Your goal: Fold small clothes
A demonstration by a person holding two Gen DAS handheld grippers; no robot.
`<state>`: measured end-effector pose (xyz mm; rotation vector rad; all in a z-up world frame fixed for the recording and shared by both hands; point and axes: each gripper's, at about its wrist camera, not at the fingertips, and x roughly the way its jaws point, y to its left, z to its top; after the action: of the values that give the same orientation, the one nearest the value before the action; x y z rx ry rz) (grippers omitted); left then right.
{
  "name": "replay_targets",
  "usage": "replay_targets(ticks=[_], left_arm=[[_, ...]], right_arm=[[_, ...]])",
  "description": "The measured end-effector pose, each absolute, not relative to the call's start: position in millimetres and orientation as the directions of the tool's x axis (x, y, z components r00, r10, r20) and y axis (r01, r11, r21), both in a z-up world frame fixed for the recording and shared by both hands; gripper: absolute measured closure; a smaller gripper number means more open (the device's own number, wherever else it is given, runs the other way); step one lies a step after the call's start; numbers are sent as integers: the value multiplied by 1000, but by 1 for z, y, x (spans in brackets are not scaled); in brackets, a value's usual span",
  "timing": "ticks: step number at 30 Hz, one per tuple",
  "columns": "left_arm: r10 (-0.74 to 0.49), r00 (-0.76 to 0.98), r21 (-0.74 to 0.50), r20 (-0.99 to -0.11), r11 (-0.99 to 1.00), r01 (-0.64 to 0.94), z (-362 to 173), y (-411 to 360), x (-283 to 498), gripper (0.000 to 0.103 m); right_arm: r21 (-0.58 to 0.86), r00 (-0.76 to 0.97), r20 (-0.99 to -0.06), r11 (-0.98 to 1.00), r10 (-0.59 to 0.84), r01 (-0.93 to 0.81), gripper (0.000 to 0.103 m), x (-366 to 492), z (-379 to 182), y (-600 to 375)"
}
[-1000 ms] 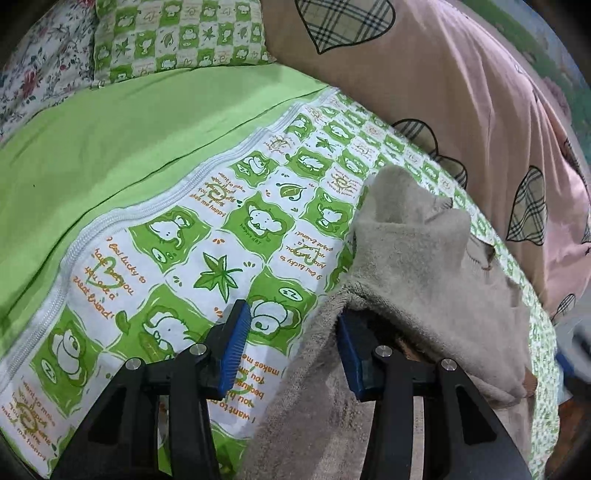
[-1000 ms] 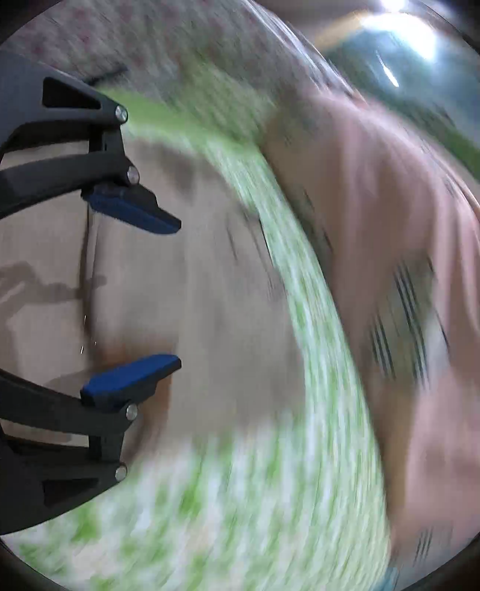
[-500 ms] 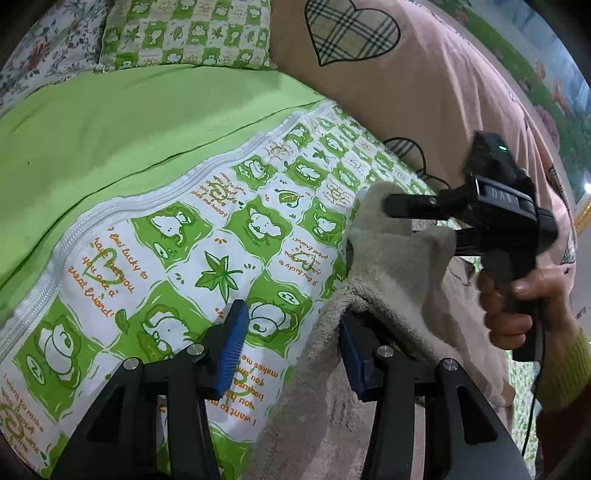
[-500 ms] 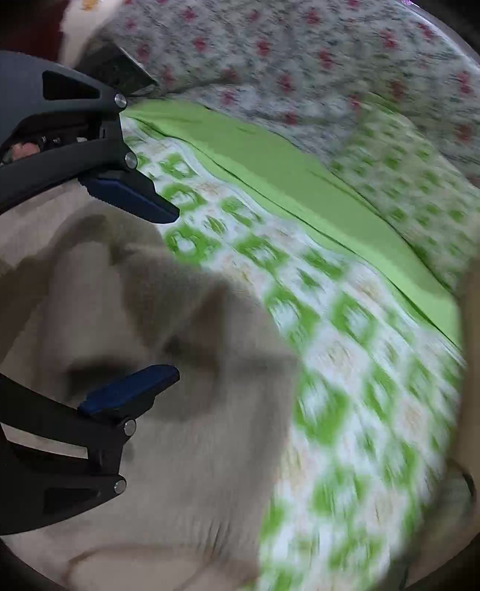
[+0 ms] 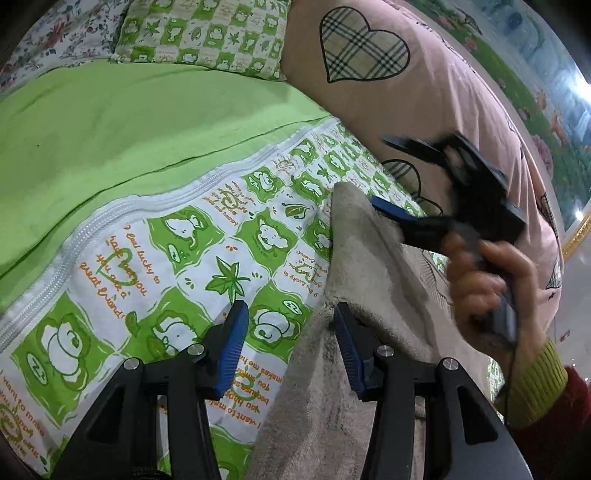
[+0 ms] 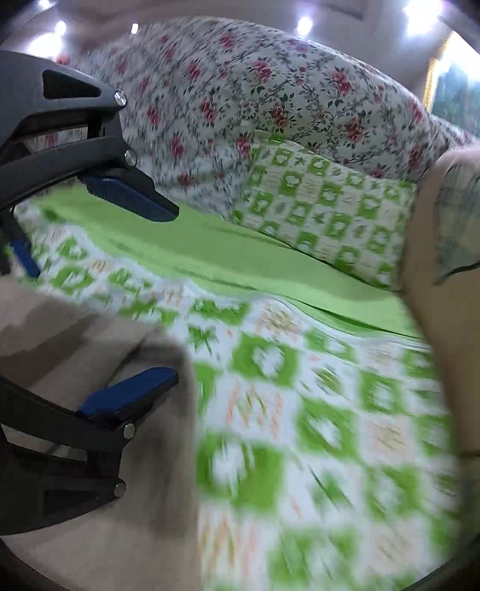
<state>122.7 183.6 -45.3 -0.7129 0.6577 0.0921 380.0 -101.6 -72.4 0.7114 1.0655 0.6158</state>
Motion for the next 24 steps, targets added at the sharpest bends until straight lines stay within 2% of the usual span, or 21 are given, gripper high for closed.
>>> replay_targets(ticks=[3, 8, 12, 15, 17, 19, 20, 21, 23, 24], left_arm=[[-151, 796, -592, -586, 751, -293, -46, 187, 122, 54], [-187, 753, -558, -631, 783, -273, -33, 182, 137, 47], [-178, 722, -463, -669, 859, -217, -16, 163, 161, 47], [-140, 690, -384, -710, 899, -213, -14, 154, 180, 47], [-92, 666, -321, -741, 919, -230, -19, 151, 191, 47], [-65, 630, -280, -774, 927, -248, -31, 150, 198, 46], [-63, 628, -277, -776, 928, -249, -32, 149, 199, 46], [-56, 633, -270, -772, 931, -247, -33, 149, 197, 46], [-39, 633, -250, -773, 936, -247, -33, 147, 197, 46], [-34, 633, -243, -774, 938, -246, -34, 146, 197, 46]], right_arm=[[758, 444, -541, 643, 714, -112, 21, 344, -45, -138], [691, 546, -569, 717, 615, -88, 21, 264, -1, -177], [539, 631, -673, 840, 386, 62, 21, 186, 8, -233], [417, 632, -747, 886, 206, 205, 22, 136, 4, -275], [382, 619, -769, 890, 157, 249, 24, 117, -3, -293], [341, 589, -799, 899, 123, 274, 33, 106, -12, -297], [302, 567, -819, 908, 90, 291, 34, 103, -16, -297], [259, 544, -837, 914, 51, 312, 40, 101, -23, -297], [262, 511, -857, 909, 64, 325, 56, 101, -35, -295], [267, 490, -869, 905, 76, 333, 80, 103, -42, -295]])
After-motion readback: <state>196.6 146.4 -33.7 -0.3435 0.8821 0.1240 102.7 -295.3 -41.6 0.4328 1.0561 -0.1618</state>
